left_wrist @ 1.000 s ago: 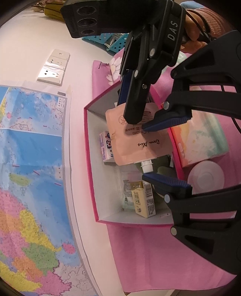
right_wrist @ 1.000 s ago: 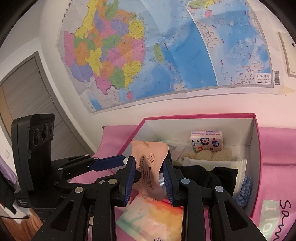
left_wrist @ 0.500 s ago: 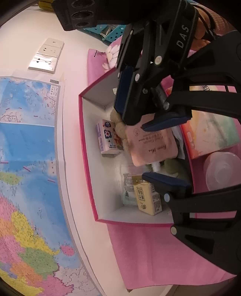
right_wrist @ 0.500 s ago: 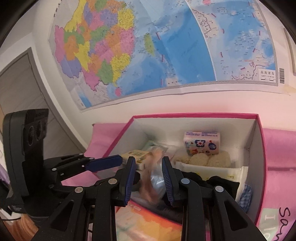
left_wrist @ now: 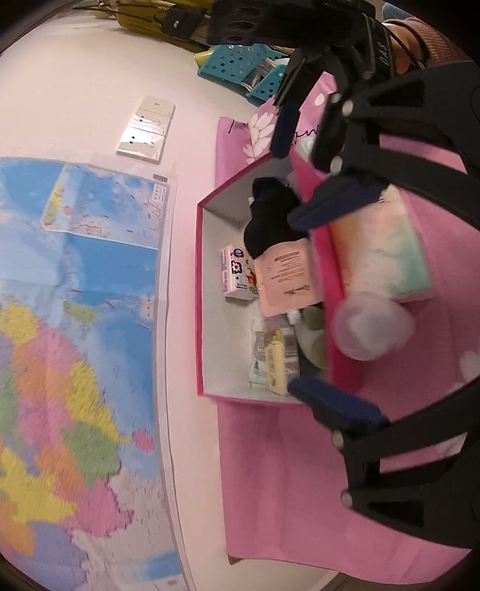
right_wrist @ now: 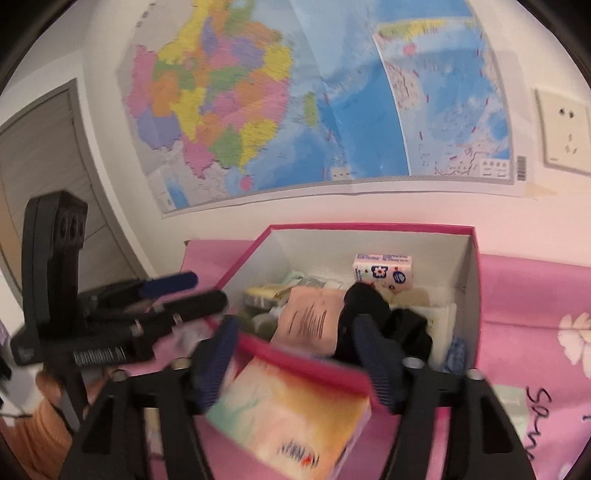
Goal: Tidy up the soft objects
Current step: 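Lower the hand cream pouch into the pink box and open both grippers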
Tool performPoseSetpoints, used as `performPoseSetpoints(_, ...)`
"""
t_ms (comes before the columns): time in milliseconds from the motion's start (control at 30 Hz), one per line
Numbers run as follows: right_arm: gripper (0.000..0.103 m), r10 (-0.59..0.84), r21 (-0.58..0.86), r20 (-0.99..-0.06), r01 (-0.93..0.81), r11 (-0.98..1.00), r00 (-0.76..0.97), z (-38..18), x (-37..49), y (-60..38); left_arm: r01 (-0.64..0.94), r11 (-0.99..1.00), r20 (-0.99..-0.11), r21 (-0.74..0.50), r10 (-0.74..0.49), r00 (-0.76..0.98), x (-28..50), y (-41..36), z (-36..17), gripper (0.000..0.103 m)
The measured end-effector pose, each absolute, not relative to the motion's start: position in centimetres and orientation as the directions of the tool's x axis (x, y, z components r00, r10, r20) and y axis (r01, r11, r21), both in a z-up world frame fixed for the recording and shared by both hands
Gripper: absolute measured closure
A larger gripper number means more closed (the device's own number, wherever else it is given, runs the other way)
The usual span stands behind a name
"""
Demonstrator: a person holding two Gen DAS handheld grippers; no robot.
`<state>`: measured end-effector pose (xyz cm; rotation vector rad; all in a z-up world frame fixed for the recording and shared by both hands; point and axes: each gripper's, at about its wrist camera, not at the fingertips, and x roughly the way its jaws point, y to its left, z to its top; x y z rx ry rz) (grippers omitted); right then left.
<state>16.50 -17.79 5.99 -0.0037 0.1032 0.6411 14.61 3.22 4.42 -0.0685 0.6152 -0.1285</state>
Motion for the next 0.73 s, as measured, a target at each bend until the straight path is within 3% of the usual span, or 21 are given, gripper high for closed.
performPoseSetpoints(100, 0.022, 0.572, -0.012, -0.103, -0.576, 0.817, 0.814, 4.1, 14.3, -18.2, 0.090, 0.992, -0.575, -0.091, -0.126, 0.808, 12.4, 3.2, 3.8, 0.018)
performPoseSetpoints(367, 0.020, 0.495, -0.010, -0.124, -0.500, 0.866, 0.860, -0.7, 10.7, -19.2, 0.047, 0.996, -0.637, -0.075, -0.084, 0.766, 7.8, 2.2, 0.7, 0.013)
performPoseSetpoints(500, 0.017, 0.488, -0.010, -0.134, -0.493, 0.870, 0.863, -2.0, 9.5, -19.1, 0.030, 0.994, -0.652, -0.102, -0.089, 0.753, 6.2, 2.1, -0.1, 0.013)
performPoseSetpoints(733, 0.016, 0.487, -0.001, -0.157, -0.494, 0.870, 0.859, -3.6, 8.4, -18.6, -0.007, 0.999, -0.652, -0.044, -0.024, 0.758, 4.6, 1.2, -0.7, 0.013)
